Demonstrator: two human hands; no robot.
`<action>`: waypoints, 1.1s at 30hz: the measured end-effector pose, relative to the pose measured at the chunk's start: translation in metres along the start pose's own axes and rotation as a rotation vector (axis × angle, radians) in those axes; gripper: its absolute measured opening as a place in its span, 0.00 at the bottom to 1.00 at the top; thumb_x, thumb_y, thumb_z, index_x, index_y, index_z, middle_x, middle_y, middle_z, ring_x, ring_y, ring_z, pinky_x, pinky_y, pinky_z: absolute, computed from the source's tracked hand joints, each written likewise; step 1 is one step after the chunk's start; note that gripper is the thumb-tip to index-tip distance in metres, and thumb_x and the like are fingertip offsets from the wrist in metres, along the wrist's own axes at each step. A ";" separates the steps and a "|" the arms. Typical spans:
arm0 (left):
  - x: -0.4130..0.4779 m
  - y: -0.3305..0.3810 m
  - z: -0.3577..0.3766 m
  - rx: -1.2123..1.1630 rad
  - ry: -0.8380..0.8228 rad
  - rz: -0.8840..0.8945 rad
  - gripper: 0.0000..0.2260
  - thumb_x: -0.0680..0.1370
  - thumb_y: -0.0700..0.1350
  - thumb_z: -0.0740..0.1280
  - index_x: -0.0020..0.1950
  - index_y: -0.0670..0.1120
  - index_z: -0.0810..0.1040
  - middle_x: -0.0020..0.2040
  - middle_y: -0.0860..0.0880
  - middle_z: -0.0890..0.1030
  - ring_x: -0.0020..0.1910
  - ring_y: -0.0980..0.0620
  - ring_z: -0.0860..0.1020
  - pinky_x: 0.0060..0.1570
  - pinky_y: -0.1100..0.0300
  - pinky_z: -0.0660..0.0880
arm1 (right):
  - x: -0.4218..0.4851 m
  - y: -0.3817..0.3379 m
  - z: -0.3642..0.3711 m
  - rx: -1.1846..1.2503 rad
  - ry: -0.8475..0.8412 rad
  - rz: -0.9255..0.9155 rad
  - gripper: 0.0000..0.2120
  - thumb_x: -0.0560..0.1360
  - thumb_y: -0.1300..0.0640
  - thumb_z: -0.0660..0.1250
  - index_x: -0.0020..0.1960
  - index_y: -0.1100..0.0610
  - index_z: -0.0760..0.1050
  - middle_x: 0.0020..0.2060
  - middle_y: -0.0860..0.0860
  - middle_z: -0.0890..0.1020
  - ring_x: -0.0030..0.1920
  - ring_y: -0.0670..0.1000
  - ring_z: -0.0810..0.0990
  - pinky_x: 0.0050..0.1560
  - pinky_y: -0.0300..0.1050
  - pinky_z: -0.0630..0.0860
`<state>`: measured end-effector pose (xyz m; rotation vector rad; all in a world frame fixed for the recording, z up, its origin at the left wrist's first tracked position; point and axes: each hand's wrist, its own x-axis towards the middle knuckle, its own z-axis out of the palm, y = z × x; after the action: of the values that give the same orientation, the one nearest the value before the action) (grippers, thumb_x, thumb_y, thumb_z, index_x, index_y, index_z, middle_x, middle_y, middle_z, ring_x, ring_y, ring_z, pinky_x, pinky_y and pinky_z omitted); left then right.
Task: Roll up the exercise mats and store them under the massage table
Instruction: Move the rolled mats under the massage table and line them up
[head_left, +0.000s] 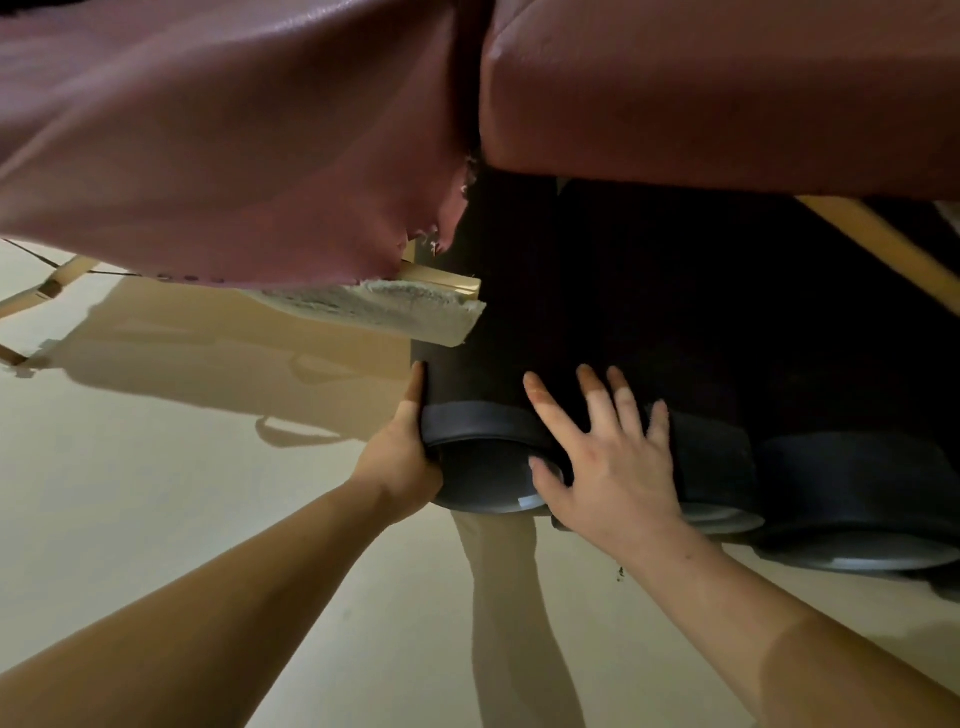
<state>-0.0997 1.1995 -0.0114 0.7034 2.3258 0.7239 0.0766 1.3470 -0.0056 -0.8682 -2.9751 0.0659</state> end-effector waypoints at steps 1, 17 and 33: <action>0.000 -0.001 -0.001 0.050 -0.003 0.001 0.50 0.79 0.35 0.65 0.81 0.67 0.31 0.65 0.43 0.78 0.53 0.41 0.81 0.52 0.47 0.79 | -0.001 -0.003 0.000 0.020 0.021 -0.061 0.44 0.78 0.40 0.67 0.84 0.36 0.42 0.81 0.58 0.62 0.81 0.66 0.58 0.71 0.75 0.66; -0.017 -0.009 0.012 -0.237 0.156 0.111 0.34 0.72 0.76 0.62 0.76 0.74 0.59 0.76 0.52 0.68 0.68 0.48 0.75 0.65 0.45 0.78 | 0.001 -0.014 0.016 0.201 -0.022 -0.096 0.49 0.74 0.66 0.72 0.81 0.32 0.53 0.76 0.52 0.63 0.73 0.60 0.69 0.51 0.51 0.85; -0.016 0.005 -0.006 0.255 0.128 0.015 0.35 0.79 0.61 0.68 0.82 0.68 0.55 0.82 0.44 0.57 0.78 0.38 0.63 0.73 0.43 0.71 | -0.032 -0.007 0.019 0.297 0.031 -0.062 0.31 0.76 0.48 0.73 0.78 0.42 0.71 0.76 0.52 0.71 0.77 0.59 0.67 0.72 0.64 0.72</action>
<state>-0.0914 1.1908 0.0021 0.8068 2.5614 0.4958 0.0987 1.3236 -0.0249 -0.7321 -2.8565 0.4726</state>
